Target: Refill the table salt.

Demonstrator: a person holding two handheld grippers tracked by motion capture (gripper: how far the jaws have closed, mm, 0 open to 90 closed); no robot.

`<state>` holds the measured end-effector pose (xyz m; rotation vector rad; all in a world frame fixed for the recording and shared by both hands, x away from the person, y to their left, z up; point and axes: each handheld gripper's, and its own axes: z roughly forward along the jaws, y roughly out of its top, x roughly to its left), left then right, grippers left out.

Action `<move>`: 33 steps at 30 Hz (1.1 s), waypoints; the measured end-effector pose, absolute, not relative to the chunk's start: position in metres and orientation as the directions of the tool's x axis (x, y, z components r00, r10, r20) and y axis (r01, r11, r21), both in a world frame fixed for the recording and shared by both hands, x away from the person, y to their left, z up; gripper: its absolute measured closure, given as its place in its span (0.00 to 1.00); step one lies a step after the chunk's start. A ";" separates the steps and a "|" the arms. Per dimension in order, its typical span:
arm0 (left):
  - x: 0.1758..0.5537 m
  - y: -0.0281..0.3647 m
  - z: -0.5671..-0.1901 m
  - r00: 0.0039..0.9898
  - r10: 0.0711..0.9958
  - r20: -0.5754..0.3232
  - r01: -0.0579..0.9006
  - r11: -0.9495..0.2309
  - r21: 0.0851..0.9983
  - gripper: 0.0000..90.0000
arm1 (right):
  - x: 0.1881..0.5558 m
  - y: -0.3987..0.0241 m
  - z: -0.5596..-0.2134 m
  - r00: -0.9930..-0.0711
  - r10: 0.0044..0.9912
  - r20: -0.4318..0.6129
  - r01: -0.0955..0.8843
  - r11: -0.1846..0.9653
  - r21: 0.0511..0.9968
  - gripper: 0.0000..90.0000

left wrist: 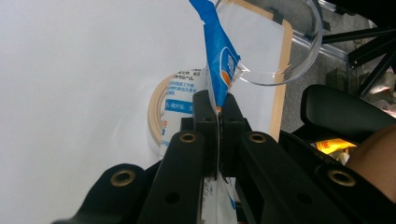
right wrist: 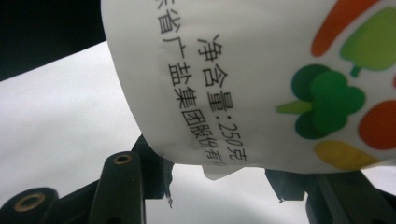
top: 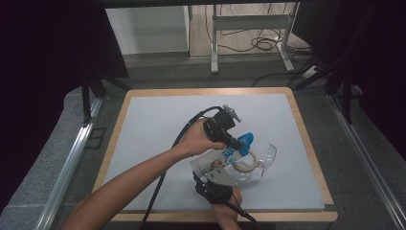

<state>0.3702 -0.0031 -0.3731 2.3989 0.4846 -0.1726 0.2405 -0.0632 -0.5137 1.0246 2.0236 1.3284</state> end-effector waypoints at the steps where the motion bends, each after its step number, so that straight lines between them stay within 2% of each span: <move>1: 0.371 -0.004 -0.372 0.924 0.292 -0.247 0.383 -0.705 0.598 1.00 | 0.241 -0.064 -0.513 -0.585 0.811 -0.008 0.313 0.235 0.920 0.55; 33: 0.376 -0.020 -0.371 0.926 0.276 -0.257 0.375 -0.739 0.559 1.00 | 0.241 -0.065 -0.507 -0.575 0.818 -0.005 0.292 0.211 0.933 0.55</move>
